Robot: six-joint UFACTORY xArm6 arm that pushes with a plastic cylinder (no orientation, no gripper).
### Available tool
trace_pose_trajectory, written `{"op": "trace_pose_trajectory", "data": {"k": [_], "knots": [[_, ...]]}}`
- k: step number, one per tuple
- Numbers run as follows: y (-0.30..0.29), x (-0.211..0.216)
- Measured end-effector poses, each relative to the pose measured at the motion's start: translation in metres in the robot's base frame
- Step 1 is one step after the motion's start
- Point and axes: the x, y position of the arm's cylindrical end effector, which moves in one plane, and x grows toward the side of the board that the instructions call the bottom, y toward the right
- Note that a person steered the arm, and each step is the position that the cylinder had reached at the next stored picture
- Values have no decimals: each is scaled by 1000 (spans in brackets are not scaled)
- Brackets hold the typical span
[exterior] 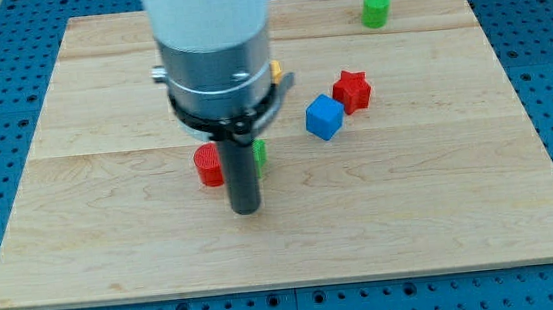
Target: Slide the green star a bit up
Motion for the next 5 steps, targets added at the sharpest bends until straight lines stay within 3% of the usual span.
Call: {"op": "trace_pose_trajectory", "data": {"k": [3,5], "knots": [[5,-62],[-10,-78]]}}
